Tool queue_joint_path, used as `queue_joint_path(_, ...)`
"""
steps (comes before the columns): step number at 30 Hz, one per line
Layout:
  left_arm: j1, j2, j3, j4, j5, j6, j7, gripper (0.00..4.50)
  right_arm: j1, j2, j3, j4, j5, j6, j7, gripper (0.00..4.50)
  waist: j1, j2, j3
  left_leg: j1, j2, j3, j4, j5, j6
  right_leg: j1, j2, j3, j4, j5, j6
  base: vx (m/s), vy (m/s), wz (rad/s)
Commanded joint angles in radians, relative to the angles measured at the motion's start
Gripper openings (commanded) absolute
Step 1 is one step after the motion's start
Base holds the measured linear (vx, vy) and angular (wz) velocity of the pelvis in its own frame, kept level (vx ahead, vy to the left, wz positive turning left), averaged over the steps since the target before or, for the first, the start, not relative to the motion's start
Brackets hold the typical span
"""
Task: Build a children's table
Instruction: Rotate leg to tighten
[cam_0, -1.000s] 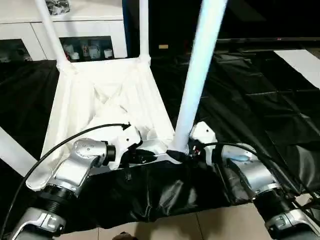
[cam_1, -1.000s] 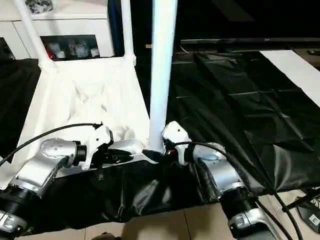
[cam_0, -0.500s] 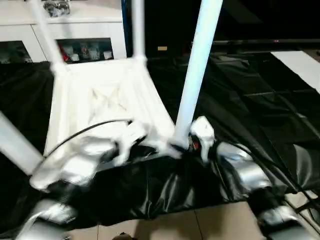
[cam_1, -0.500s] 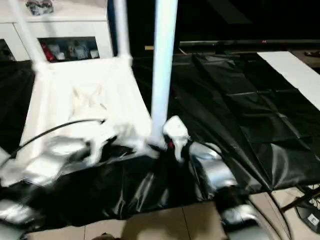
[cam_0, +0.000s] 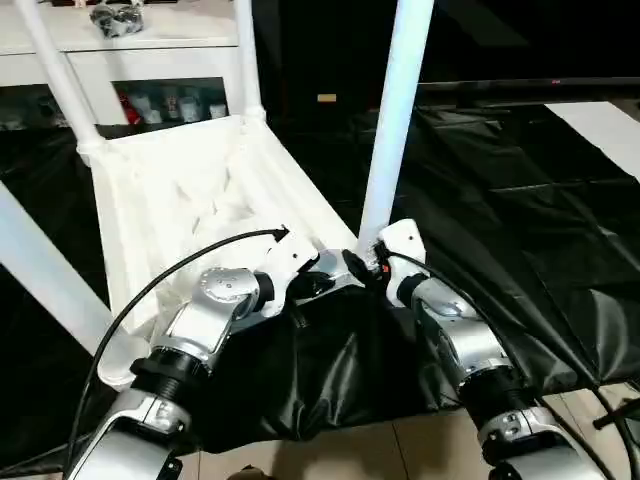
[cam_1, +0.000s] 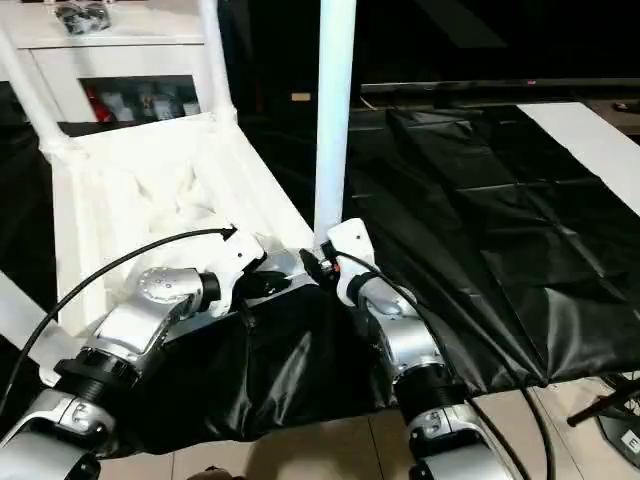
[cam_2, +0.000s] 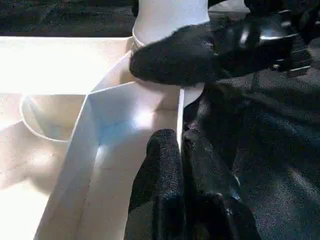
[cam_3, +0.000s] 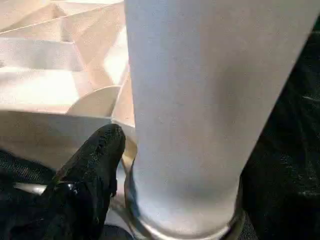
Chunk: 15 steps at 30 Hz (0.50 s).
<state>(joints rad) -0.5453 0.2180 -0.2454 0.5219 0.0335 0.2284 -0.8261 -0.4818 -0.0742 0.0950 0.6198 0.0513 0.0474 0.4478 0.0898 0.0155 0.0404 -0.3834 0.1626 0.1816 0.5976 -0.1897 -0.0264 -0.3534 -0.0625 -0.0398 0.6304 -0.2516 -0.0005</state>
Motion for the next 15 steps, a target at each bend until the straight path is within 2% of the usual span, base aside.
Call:
queue_joint_path(1,-0.010,-0.032,-0.003,0.026,-0.025,-0.033,0.022,0.00,0.012,0.055,0.138,-0.052,0.013,-0.026,0.155,3.88,0.000,-0.010,-0.049,0.021,0.078,-0.032,-0.083,-0.153,0.028,0.017,-0.102,0.049,-0.076,-0.018,-0.217,0.000,0.000,0.00)
queue_joint_path(3,0.002,-0.011,0.002,0.010,-0.036,-0.036,-0.025,0.00,0.017,0.025,0.135,-0.059,0.015,-0.024,0.197,4.05,0.001,-0.010,-0.052,0.020,0.077,-0.031,-0.080,-0.132,0.036,0.019,-0.101,0.049,-0.073,0.012,-0.219,0.000,0.000,0.00)
queue_joint_path(5,0.016,0.028,0.005,-0.009,-0.054,-0.046,-0.101,0.00,0.024,-0.034,0.141,-0.073,0.020,-0.035,0.283,4.05,0.003,-0.013,-0.054,0.016,0.075,-0.030,-0.074,-0.093,0.063,0.022,-0.101,0.046,-0.067,0.070,-0.226,0.000,0.000,0.00)
queue_joint_path(8,0.039,0.077,-0.002,-0.038,-0.085,-0.061,-0.218,0.00,0.029,-0.107,0.142,-0.094,0.044,-0.044,0.421,4.05,0.002,-0.012,-0.054,0.014,0.078,-0.029,-0.071,-0.081,0.092,0.018,-0.100,0.045,-0.065,0.090,-0.238,0.000,0.000,0.00)
queue_joint_path(12,0.056,0.113,-0.012,-0.058,-0.102,-0.076,-0.294,0.00,0.023,-0.146,0.139,-0.097,0.053,-0.048,0.498,4.05,0.003,-0.012,-0.054,0.015,0.080,-0.026,-0.070,-0.085,0.096,0.017,-0.097,0.043,-0.061,0.089,-0.256,0.000,0.000,0.00)
queue_joint_path(13,0.065,0.128,-0.008,-0.074,-0.124,-0.073,-0.340,0.00,0.021,-0.165,0.138,-0.098,0.057,-0.051,0.543,4.05,0.004,-0.017,-0.054,0.017,0.081,-0.025,-0.070,-0.088,0.098,0.015,-0.095,0.042,-0.061,0.088,-0.261,0.000,0.000,0.00)
queue_joint_path(14,0.067,0.131,-0.008,-0.076,-0.127,-0.072,-0.346,0.00,0.021,-0.168,0.139,-0.098,0.058,-0.051,0.551,3.91,0.007,-0.013,-0.054,0.017,0.082,-0.023,-0.070,-0.088,0.099,0.014,-0.096,0.042,-0.060,0.085,-0.267,0.000,0.000,0.00)
queue_joint_path(15,0.069,0.138,-0.007,-0.082,-0.134,-0.067,-0.363,0.00,0.019,-0.177,0.139,-0.099,0.061,-0.052,0.572,3.91,0.007,-0.013,-0.054,0.017,0.082,-0.023,-0.070,-0.088,0.099,0.014,-0.096,0.042,-0.060,0.085,-0.267,0.000,0.000,0.00)
